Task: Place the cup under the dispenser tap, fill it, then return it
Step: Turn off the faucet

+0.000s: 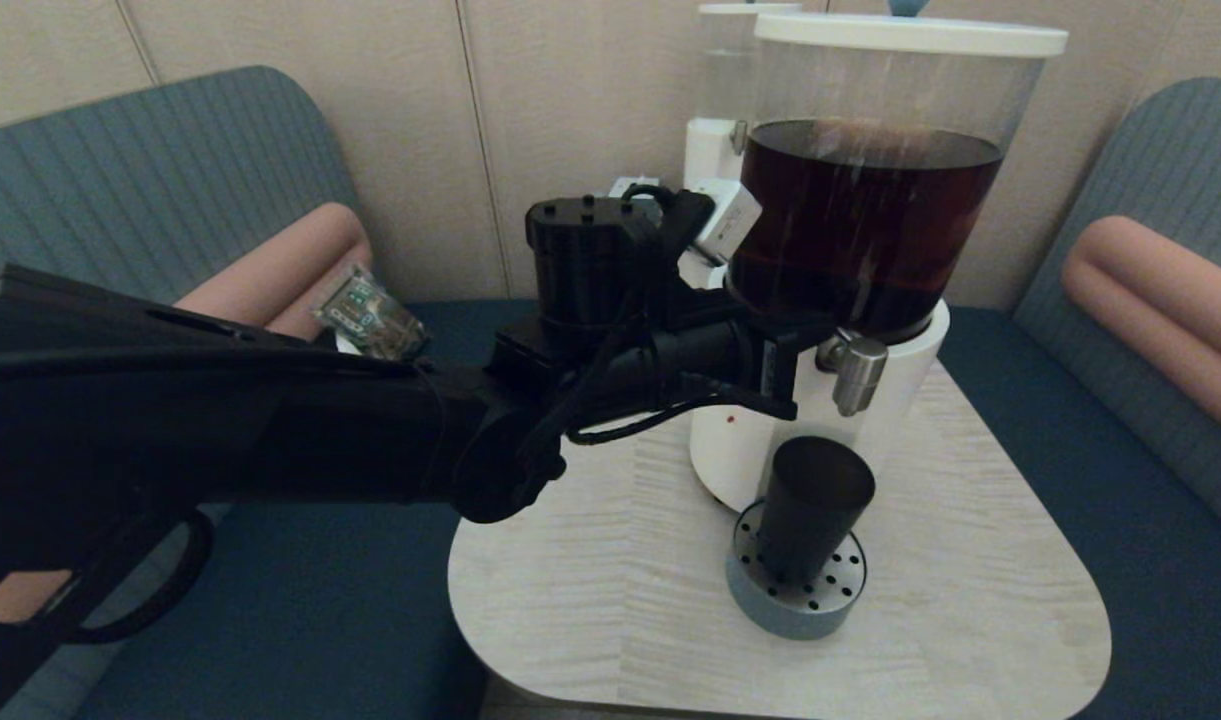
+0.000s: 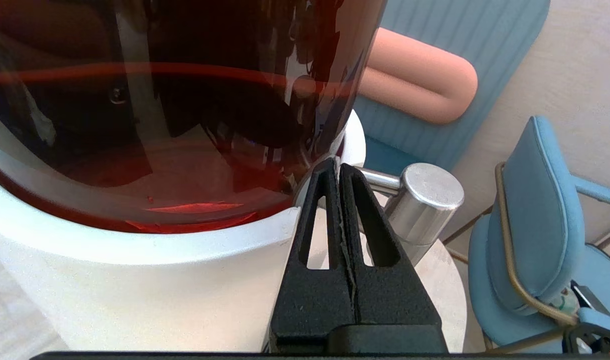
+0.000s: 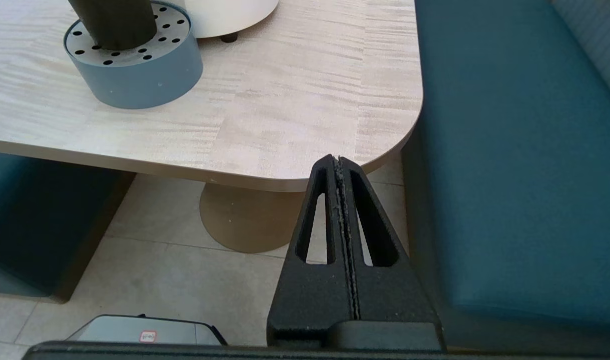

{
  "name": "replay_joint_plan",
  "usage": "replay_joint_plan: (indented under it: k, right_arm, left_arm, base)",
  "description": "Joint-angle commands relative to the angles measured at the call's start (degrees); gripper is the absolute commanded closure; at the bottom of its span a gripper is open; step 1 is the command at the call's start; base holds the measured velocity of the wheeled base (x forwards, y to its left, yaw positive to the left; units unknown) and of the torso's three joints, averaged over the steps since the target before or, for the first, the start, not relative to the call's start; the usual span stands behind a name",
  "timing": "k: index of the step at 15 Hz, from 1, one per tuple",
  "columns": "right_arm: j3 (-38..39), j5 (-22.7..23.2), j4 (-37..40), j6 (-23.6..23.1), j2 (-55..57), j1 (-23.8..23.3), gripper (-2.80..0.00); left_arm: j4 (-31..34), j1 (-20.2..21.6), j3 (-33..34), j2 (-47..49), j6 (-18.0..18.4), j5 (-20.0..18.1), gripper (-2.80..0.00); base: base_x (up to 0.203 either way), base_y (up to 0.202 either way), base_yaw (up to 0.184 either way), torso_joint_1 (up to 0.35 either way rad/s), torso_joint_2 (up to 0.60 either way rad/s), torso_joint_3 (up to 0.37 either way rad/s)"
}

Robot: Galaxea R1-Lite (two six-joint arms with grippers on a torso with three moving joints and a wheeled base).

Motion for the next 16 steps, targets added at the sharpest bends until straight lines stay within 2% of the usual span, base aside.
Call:
replay_joint_plan:
  k: [1, 16]
  right_arm:
    - [0.0, 0.0, 0.1, 0.1, 0.1, 0.0, 0.00]
    - [0.0, 0.0, 0.1, 0.1, 0.1, 0.0, 0.00]
  left_arm:
    - [-0.3, -0.3, -0.4, 0.8, 0.0, -0.2, 0.00]
    - [-0.4, -0.8, 0.0, 0.2, -0.2, 0.2, 0.00]
  base:
    - [0.000, 0.000, 0.000, 0.000, 0.00, 0.000]
    - [0.000, 0.000, 0.000, 0.000, 0.00, 0.000]
